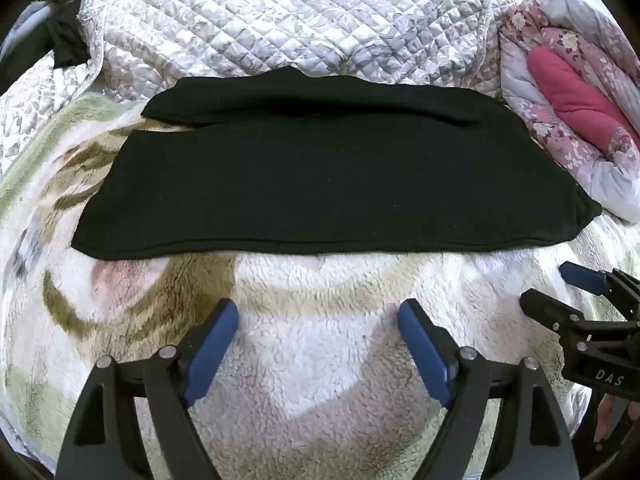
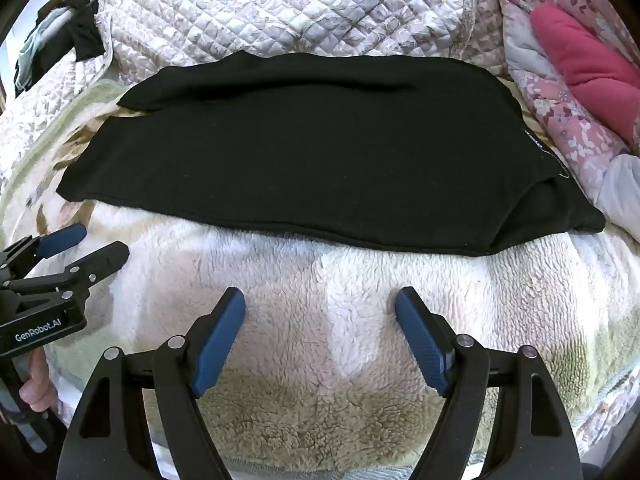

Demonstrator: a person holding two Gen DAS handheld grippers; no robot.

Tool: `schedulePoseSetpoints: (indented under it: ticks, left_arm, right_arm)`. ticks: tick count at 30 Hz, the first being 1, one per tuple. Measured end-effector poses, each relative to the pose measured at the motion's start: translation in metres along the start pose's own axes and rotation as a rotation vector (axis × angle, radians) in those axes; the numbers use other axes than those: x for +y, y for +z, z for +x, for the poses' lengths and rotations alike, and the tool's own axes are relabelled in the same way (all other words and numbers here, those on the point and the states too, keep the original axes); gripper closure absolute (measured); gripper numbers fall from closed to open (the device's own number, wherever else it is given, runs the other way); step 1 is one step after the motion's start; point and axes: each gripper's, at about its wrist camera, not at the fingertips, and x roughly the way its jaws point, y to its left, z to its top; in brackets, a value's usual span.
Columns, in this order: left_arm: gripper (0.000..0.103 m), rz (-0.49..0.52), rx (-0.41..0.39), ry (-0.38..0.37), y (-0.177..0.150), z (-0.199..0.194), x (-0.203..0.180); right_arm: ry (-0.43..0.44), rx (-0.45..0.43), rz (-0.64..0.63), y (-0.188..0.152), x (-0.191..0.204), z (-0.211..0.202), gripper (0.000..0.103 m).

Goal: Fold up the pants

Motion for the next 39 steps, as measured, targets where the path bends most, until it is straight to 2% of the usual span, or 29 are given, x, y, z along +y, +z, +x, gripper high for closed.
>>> schedulePoseSetpoints:
  ticks: [39]
  left_arm:
    - [0.016, 0.001, 0.002, -0.001, 0.0, 0.0001, -0.0001]
  right_arm:
    - [-0.011, 0.01, -0.007, -0.0007, -0.0008, 0.0036, 0.025]
